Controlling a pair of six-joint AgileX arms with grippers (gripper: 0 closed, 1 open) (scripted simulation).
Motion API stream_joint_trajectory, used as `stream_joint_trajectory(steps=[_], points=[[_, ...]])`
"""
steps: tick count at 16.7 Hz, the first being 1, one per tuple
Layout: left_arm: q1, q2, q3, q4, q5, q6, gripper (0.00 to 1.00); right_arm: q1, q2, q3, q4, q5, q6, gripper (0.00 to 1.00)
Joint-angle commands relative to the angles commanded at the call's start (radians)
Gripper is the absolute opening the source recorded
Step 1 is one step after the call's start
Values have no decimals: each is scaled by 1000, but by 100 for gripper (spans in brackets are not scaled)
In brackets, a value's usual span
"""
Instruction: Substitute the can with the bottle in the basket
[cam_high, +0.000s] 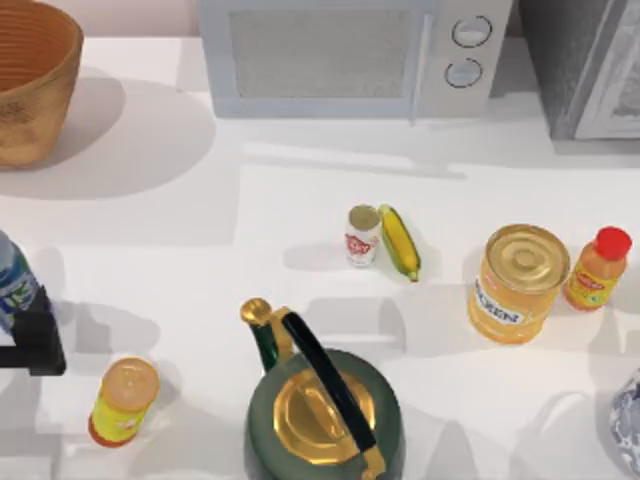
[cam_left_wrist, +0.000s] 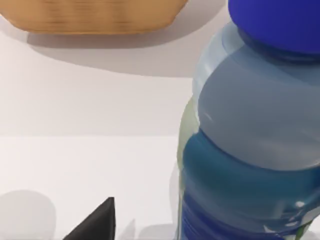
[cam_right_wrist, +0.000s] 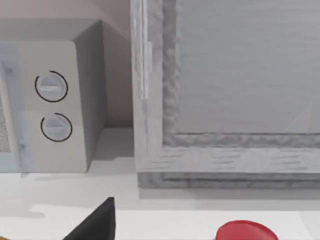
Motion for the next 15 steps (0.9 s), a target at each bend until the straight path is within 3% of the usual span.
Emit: stream_joint_trajectory(steps=[11, 15], points=[[-54, 465, 136, 324, -39, -17, 100, 0, 0, 0, 0, 0, 0, 100], [-47, 532, 157, 372, -40, -13, 100, 0, 0, 0, 0, 0, 0, 100]])
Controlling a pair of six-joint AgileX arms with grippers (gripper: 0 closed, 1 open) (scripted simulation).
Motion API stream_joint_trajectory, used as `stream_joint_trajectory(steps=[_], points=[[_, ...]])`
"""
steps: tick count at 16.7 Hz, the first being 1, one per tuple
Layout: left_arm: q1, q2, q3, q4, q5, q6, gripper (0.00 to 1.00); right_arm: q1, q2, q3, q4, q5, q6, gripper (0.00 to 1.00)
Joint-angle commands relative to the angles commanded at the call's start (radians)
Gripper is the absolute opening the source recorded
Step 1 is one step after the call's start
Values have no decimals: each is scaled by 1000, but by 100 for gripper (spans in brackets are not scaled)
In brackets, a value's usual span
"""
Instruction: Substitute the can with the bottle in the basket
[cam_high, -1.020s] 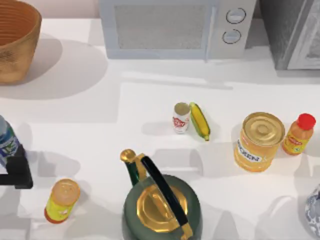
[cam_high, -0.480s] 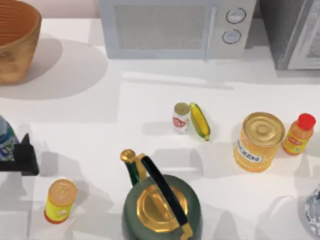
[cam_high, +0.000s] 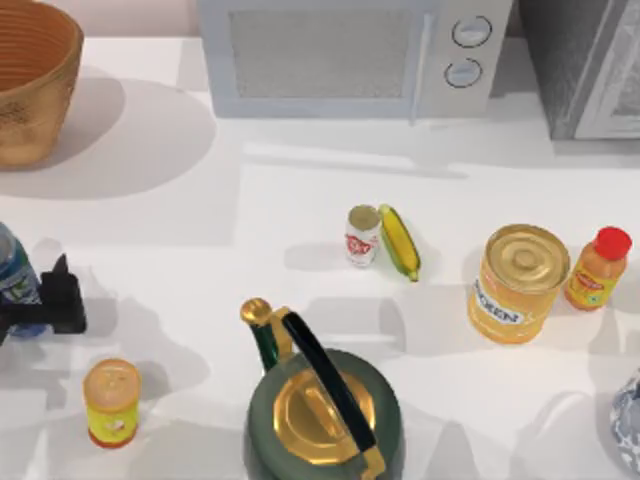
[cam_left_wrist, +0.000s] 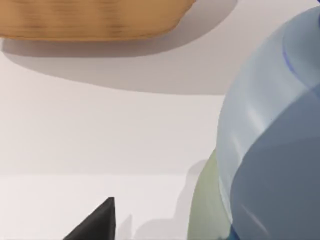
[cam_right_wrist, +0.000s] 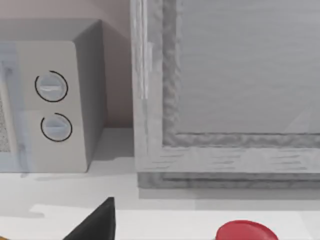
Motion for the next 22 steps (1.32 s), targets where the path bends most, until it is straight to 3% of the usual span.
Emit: stream_joint_trajectory(steps=[3, 16, 22], points=[[0, 0, 0, 0, 0, 0, 100, 0, 0, 0, 0, 0, 0, 100], [0, 0, 0, 0, 0, 0, 2, 0, 0, 0, 0, 0, 0, 100], [0, 0, 0, 0, 0, 0, 0, 0, 0, 0, 0, 0, 0, 100]])
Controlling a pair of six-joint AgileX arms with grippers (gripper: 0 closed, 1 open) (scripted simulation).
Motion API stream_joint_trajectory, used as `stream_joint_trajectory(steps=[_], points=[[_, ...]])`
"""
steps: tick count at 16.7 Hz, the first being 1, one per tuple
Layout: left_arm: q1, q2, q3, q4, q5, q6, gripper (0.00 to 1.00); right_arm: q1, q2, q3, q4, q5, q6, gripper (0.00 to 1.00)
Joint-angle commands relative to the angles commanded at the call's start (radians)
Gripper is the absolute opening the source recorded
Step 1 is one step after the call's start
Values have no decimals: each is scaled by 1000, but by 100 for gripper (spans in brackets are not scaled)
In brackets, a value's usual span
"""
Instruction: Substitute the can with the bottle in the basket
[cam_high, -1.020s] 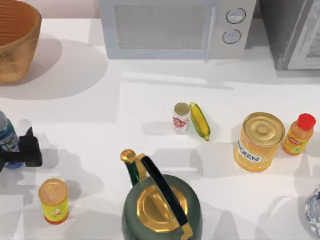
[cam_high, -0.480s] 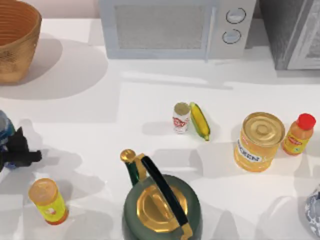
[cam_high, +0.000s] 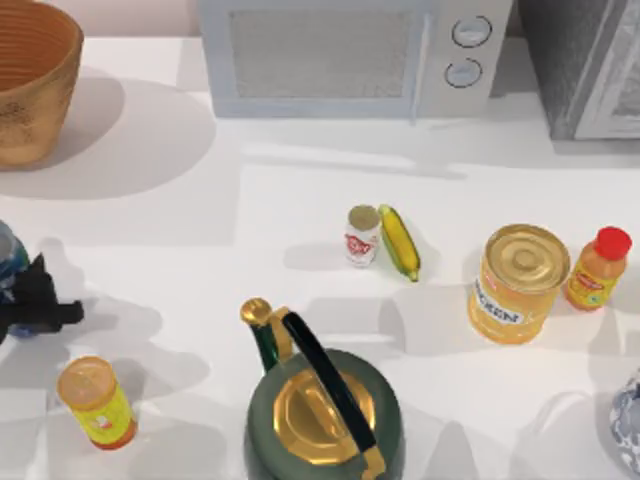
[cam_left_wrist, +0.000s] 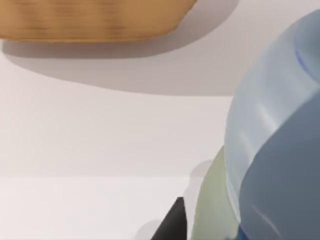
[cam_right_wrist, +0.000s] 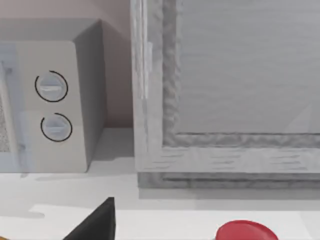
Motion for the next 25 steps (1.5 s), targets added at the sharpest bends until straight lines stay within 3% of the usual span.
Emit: stream_joint_trajectory(steps=[7, 11, 15, 21, 25], points=[[-53, 11, 61, -59, 11, 10, 0, 0, 0, 0, 0, 0, 0, 100], [-152, 3, 287, -262, 50, 23, 0, 0, 0, 0, 0, 0, 0, 100], [-182, -29, 628, -587, 101, 24, 0, 0, 0, 0, 0, 0, 0, 100], [24, -32, 1113, -1074, 151, 37, 0, 0, 0, 0, 0, 0, 0, 100], [162, -14, 1262, -1225, 170, 55, 0, 0, 0, 0, 0, 0, 0, 100]])
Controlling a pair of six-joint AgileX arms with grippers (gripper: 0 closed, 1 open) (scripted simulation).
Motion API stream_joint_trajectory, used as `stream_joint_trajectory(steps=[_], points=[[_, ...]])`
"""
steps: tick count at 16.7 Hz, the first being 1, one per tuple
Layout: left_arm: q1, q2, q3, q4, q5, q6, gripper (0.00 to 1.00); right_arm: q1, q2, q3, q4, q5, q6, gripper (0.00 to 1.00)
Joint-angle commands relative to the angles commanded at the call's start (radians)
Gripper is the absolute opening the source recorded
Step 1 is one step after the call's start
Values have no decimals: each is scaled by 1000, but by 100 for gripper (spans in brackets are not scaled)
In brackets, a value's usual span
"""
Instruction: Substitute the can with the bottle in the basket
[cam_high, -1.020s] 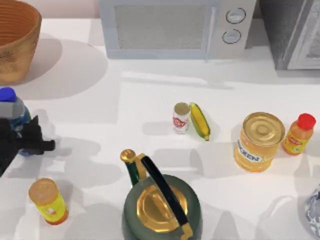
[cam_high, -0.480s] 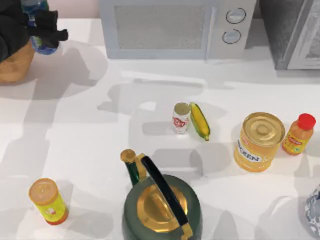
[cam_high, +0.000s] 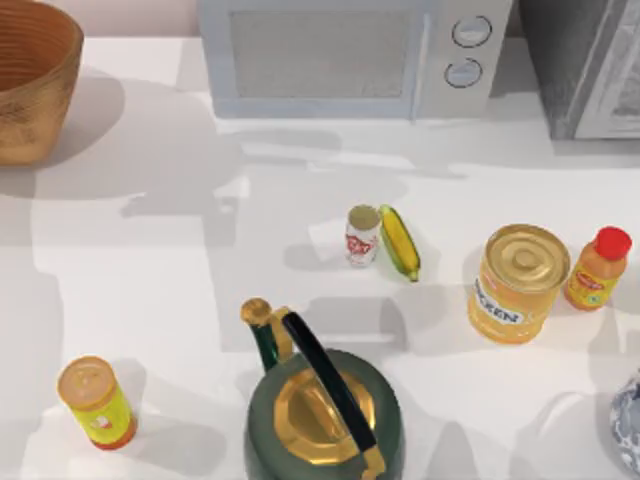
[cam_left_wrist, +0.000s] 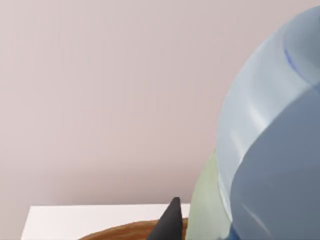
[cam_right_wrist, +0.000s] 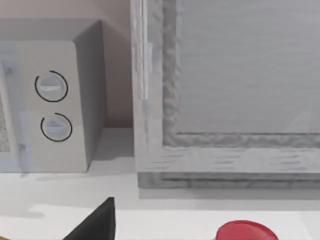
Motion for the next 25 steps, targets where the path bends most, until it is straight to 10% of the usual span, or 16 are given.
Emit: stream_joint_trajectory(steps=[18, 25], points=[[-19, 193, 72, 122, -25, -8, 0, 0, 0, 0, 0, 0, 0, 100], [-19, 193, 72, 122, -25, -8, 53, 0, 0, 0, 0, 0, 0, 100]])
